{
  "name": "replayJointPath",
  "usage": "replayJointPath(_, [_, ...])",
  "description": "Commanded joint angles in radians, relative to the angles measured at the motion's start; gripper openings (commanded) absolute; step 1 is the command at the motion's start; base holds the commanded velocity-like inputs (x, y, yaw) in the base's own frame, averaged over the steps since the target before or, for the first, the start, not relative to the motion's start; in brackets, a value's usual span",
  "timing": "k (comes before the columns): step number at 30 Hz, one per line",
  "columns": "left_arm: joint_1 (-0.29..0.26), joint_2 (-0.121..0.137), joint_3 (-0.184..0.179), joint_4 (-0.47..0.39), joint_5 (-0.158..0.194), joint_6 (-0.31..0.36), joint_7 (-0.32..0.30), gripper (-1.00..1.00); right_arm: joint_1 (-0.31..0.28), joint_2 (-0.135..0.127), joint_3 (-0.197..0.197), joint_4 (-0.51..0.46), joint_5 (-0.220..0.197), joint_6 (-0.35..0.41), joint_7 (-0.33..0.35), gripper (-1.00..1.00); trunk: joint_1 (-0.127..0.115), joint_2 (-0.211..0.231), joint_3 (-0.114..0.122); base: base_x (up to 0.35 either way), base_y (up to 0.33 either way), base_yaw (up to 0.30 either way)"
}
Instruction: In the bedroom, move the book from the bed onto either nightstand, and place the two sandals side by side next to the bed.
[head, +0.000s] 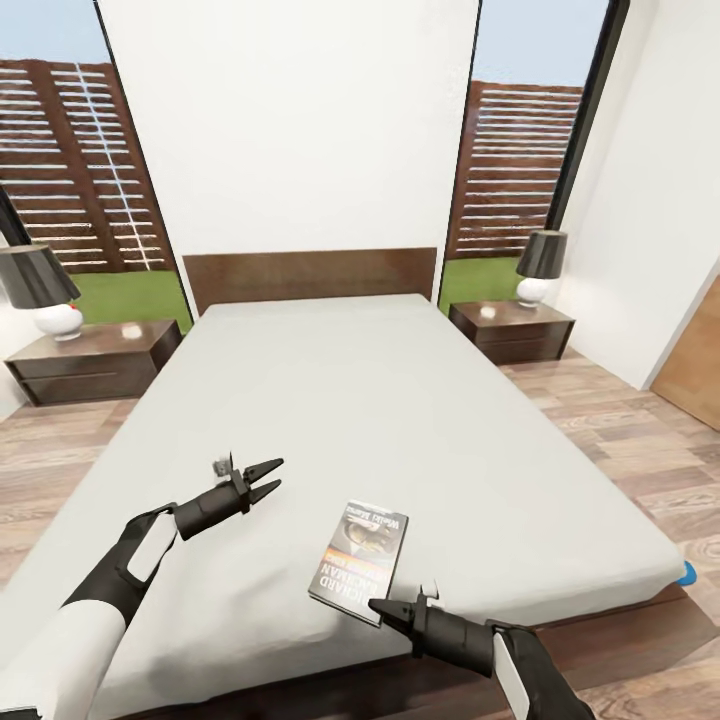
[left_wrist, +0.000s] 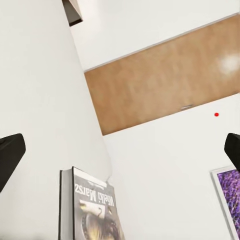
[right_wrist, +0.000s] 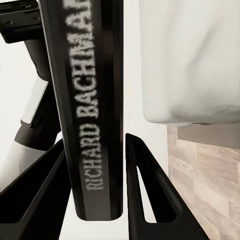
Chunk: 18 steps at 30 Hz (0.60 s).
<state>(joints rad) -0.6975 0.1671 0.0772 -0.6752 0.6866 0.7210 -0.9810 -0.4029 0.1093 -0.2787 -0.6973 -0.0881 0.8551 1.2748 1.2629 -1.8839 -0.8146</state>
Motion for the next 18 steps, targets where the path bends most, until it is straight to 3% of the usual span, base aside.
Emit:
replayJointPath(1, [0.0, 0.0, 0.0, 0.0, 0.004, 0.006, -0.001, 1.0, -0.001, 0.001, -0.004, 0.001, 0.002, 0.006, 0.003, -1.0, -0.004, 0.007, 0.002, 0.0, 0.0, 0.0])
replayJointPath(4, [0.0, 0.0, -0.002, 0.0, 0.004, 0.006, -0.001, 1.0, -0.001, 0.001, -0.004, 0.003, -0.001, 0.006, 0.003, -1.0, -0.016, 0.028, 0.012, 0.0, 0.0, 0.0])
replayJointPath(11, [-0.04, -0.04, 0.003, -0.023, 0.018, 0.012, -0.008, 1.0, 0.004, 0.006, -0.004, -0.037, -0.011, 0.027, 0.0, -1.0, -0.015, 0.028, 0.012, 0.0, 0.0, 0.0])
replayJointPath(18, [-0.022, -0.043, 0.004, -0.016, 0.033, 0.011, -0.007, 1.0, 0.004, 0.006, -0.004, 0.004, -0.006, 0.026, 0.001, -1.0, -0.015, 0.028, 0.012, 0.0, 0.0, 0.0])
